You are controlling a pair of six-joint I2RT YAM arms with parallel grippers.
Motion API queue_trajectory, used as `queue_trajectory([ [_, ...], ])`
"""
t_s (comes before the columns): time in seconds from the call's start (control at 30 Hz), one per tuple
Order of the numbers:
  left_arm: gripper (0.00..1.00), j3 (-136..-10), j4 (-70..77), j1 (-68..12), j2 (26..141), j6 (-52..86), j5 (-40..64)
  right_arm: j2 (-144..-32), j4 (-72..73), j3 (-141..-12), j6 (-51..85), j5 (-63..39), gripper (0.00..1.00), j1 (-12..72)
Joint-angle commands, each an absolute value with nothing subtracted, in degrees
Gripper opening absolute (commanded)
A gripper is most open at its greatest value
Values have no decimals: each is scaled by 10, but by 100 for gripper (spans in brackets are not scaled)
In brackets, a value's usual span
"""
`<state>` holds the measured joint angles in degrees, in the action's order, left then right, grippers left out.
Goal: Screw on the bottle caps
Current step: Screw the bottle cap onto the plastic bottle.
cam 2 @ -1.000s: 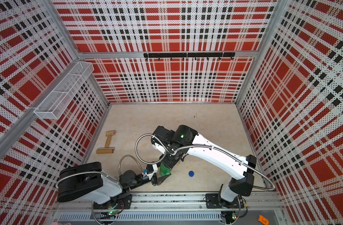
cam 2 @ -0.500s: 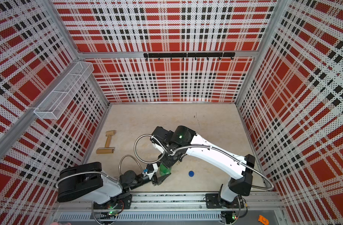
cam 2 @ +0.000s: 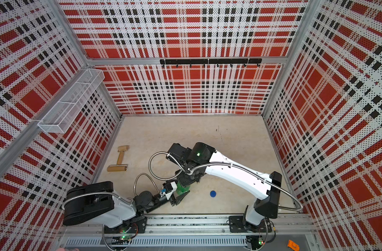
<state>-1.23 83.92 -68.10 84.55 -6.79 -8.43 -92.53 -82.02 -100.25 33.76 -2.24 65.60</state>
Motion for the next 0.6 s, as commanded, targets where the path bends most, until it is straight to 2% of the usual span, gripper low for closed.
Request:
queue_trajectory([
  [0.0, 68, -15, 892, -688, 827, -79, -103, -937, -790, -993, 401, -32, 32, 660],
  [0.2, 68, -19, 892, -693, 834, -86, -106, -937, -776, -998, 427, -39, 37, 659],
  [0.57, 68, -17, 891, -694, 840, -99, -106, -916, -837, -1055, 390, 3, 63, 660],
])
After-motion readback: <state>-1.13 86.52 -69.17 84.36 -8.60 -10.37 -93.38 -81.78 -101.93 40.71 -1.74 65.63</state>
